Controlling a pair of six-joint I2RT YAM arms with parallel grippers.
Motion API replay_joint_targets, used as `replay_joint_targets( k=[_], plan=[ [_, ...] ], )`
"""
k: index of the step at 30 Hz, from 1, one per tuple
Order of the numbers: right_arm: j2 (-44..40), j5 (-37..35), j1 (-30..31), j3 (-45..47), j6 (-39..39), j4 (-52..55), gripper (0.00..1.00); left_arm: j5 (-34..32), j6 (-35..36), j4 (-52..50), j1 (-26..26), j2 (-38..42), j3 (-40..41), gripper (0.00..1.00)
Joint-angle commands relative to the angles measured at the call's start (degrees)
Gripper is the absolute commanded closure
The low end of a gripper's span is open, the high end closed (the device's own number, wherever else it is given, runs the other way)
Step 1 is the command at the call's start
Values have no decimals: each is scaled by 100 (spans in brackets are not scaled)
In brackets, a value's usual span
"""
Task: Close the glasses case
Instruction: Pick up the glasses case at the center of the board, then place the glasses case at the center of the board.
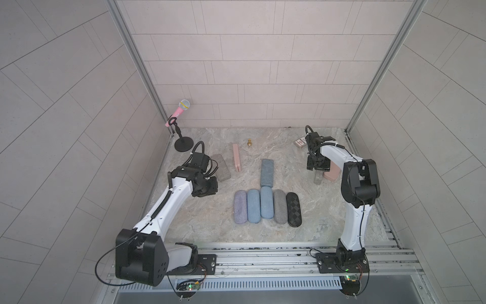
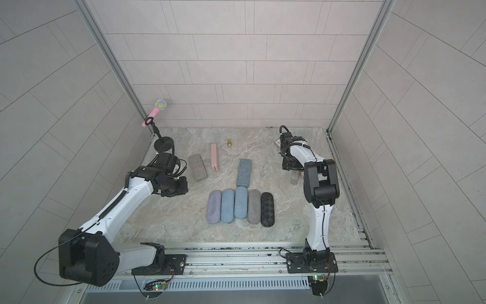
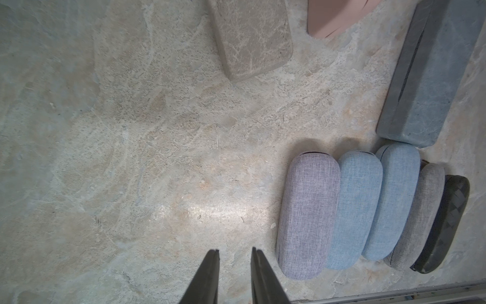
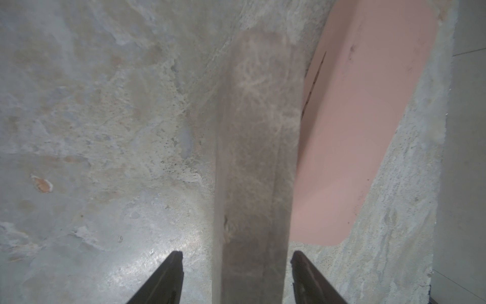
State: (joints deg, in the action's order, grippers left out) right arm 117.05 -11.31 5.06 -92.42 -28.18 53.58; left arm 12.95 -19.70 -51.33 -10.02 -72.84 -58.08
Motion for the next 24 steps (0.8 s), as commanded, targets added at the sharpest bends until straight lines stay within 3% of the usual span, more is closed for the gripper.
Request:
replay_joint_targets(
  k=[1, 8, 12, 20, 24],
  plan=[
    [81, 142, -40, -59, 84, -49, 41, -2, 8, -103, 33, 61, 30, 72],
    [-80, 440, -27, 98, 121, -167, 70, 31, 10, -96, 40, 57, 25, 73],
    [-371, 1045, 70, 330, 187, -448, 72, 69, 2, -79, 42, 35, 34, 73],
    [-905, 3682, 542, 885, 212, -1401, 72, 96, -1, -61, 51, 77, 42, 73],
    [-1016, 4519, 745, 1198, -17, -1944, 71, 100, -5, -66, 50, 103, 50, 72]
  ],
)
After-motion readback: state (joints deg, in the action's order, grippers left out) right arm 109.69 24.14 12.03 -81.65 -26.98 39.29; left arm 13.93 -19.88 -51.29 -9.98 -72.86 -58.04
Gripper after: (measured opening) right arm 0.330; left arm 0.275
